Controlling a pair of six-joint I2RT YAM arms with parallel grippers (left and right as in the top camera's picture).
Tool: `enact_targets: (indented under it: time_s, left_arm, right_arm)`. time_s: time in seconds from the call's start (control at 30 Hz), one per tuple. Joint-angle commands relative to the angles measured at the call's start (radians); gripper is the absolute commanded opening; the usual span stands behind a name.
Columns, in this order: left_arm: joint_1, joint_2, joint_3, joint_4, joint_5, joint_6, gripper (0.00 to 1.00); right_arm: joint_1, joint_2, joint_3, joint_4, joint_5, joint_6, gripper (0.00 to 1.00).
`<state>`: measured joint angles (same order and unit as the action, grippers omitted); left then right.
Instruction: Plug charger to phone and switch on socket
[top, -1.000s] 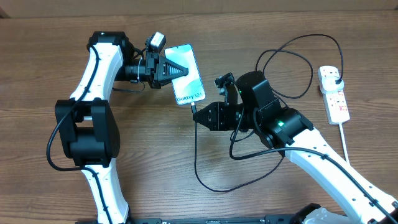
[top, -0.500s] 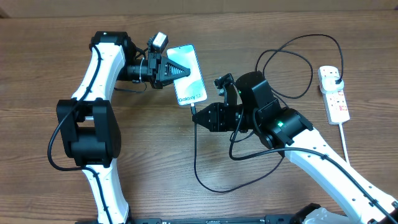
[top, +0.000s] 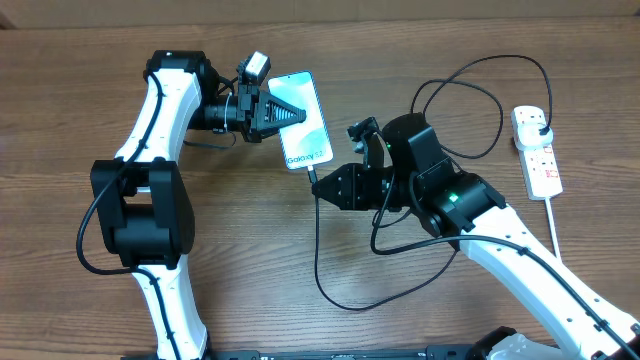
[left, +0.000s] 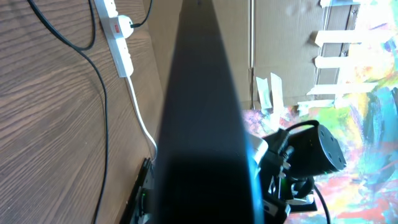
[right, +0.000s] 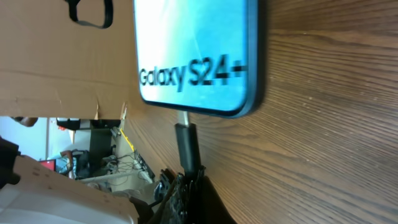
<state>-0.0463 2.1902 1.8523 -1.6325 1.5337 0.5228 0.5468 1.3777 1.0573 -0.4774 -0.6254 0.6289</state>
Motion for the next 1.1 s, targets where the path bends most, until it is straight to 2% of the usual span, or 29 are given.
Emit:
enact_targets:
  time_s: [0.0,1.07]
  left_arm:
    - [-0.013,-0.008,0.009,-0.004,0.027,0.005,0.04]
    - [-0.055,-0.008,0.009,-0.019,0.047,-0.015,0.04]
  right_arm:
    - [-0.031,-0.007,-0.005,0.005,0.026,0.0,0.04]
    - [-0.031,-0.006,-0.005,0.048,0.043,0.019,0.04]
